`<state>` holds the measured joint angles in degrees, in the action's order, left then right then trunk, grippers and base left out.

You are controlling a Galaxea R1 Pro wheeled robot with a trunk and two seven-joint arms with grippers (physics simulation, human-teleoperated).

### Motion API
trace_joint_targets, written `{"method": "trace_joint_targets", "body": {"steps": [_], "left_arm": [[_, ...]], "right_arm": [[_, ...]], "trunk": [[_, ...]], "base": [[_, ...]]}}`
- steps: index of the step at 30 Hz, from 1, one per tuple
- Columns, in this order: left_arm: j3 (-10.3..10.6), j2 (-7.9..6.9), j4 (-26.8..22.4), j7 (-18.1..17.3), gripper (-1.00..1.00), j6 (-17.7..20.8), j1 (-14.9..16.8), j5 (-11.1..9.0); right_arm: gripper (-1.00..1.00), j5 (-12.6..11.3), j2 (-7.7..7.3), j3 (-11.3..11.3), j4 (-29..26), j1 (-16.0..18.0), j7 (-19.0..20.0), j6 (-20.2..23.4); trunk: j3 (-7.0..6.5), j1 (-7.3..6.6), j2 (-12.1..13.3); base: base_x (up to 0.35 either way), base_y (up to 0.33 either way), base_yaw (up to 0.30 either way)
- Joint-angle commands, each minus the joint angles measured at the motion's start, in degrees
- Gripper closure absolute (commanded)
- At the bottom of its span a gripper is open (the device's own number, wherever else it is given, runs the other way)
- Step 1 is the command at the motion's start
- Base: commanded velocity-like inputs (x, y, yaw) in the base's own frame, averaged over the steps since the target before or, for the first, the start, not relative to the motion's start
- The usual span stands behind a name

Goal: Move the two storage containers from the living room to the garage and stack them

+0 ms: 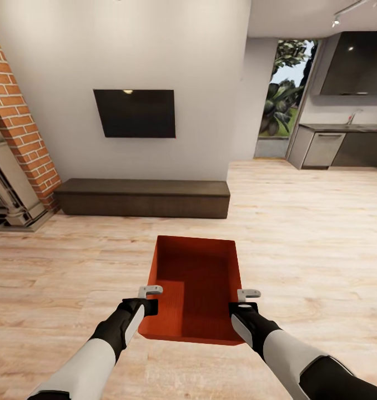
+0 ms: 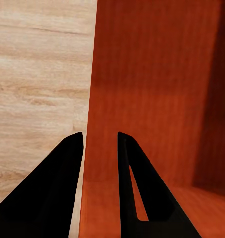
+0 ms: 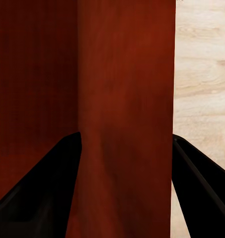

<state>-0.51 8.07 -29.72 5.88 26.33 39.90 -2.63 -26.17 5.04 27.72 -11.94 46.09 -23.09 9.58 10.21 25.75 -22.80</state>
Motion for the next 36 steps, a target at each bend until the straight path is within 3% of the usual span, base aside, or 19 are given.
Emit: {"method": "trace_joint_targets", "body": {"steps": [1,36], "left_arm": [[-0.04,0.10,0.05,0.53,1.00,0.39,0.00,0.34],[-0.12,0.10,0.04,0.53,1.00,0.30,0.00,0.34]], "right_arm": [[1.00,1.27,0.24,0.87,-1.50,0.05,-0.47,0.52],[1.00,1.26,0.24,0.85,-1.50,0.05,-0.47,0.52]], "trunk": [[0.02,0.03,-0.11],[-3.12,0.03,-0.11]], "base": [[0.000,0.000,0.000],[0.000,0.000,0.000]]}}
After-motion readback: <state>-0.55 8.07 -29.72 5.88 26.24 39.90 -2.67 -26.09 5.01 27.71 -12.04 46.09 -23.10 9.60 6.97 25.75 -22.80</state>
